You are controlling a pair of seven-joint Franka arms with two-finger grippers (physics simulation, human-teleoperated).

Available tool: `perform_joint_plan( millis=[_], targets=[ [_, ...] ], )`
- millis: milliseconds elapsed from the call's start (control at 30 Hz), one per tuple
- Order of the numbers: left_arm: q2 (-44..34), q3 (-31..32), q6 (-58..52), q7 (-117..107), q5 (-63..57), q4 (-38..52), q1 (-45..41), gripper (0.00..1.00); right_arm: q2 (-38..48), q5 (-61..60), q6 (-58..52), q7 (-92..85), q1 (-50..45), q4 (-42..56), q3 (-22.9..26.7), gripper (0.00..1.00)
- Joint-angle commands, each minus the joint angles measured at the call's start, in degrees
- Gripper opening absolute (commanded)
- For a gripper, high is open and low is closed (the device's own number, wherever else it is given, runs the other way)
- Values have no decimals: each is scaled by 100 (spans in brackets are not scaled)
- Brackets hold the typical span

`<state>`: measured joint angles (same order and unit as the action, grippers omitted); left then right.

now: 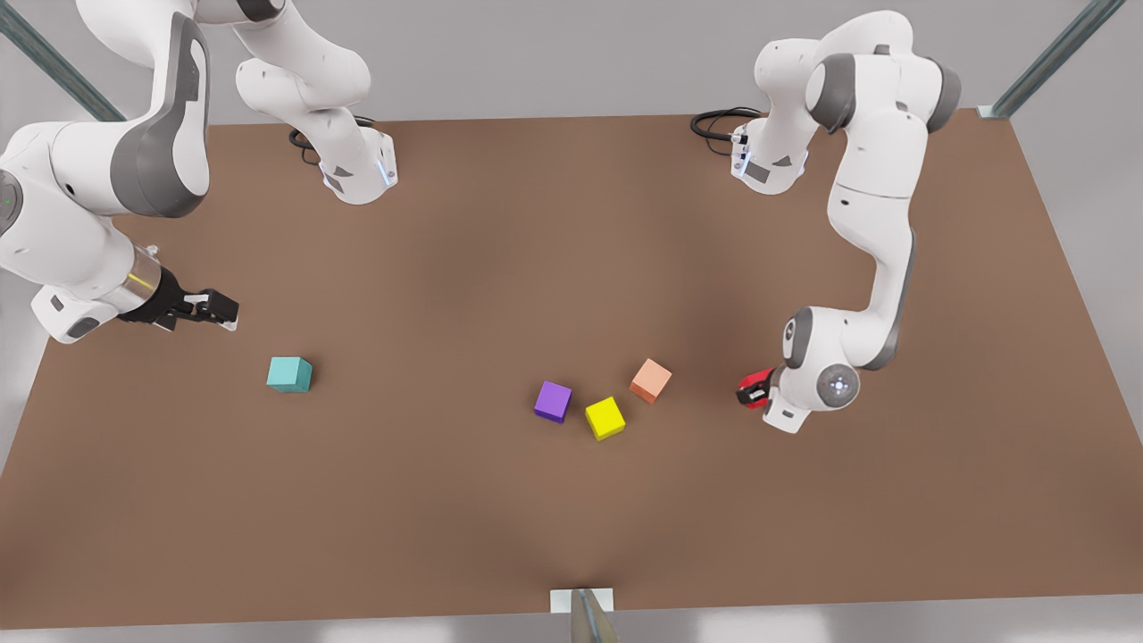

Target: Pick up red wooden cube and pass to hand red wooden cube and place in blue wooden cube

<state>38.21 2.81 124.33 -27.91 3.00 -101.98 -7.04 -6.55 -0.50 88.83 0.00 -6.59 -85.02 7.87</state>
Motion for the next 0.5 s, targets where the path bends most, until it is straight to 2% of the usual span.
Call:
perform_joint_plan(
  millis=[0,33,67,100,133,267,300,367,433,467],
  targets=[
    [37,0,171,-857,-10,11,0,100,5,-3,-6,0,-9,3,4,100],
    [81,0,258,-857,-19,11,-8,99,5,-3,-6,0,0,3,4,100],
    [90,0,285,-866,-19,11,-8,77,5,-3,-6,0,-9,3,4,100],
    [90,0,285,-866,-19,11,-8,64,5,-3,-6,0,-9,3,4,100],
    [81,0,285,-857,-19,20,0,59,5,-3,-6,0,-9,3,4,100],
    [55,9,285,-848,-19,37,105,58,14,-12,-14,-9,0,-6,4,100],
    [90,219,180,-892,7,212,221,58,14,-12,-14,-9,0,-6,4,100],
    [125,553,-330,-1252,68,740,203,58,5,-12,-14,-9,0,-6,4,100],
    [204,720,-1455,-1270,964,1829,203,58,5,-12,-6,0,-9,-6,4,100],
    [274,1010,-1631,-1288,1545,2208,203,58,-4,-12,-6,0,-9,-6,4,100]
  ],
)
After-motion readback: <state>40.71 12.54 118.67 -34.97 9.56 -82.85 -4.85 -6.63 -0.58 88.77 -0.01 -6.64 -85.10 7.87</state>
